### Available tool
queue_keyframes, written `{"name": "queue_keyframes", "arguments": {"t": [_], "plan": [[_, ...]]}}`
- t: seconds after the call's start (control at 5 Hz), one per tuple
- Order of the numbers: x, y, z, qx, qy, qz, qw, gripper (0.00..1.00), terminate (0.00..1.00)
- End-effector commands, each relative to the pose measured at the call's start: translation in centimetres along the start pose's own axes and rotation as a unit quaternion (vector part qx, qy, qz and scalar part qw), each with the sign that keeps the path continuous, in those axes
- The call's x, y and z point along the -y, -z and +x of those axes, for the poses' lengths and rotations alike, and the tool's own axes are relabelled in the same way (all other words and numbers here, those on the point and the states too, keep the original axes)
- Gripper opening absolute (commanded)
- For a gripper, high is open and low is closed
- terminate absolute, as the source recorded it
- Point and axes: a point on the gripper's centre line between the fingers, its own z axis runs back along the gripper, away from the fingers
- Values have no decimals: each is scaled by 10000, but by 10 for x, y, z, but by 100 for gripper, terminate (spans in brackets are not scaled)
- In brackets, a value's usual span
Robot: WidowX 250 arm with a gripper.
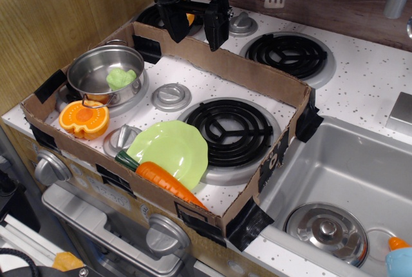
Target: Take carrot off plate
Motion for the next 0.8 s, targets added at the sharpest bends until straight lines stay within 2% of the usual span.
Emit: {"name": "queue_keyframes", "arguments": {"t": [0.0,0.2,0.4,0.6], "plan": [[0,0,0,0,0,0,10000,100,0],[5,-1,-2,545,-649,98,9964,100,0],[12,-8,-3,605,-1254,239,9900,100,0],[22,-16,-15,488,-2498,368,9664,100,0]]}}
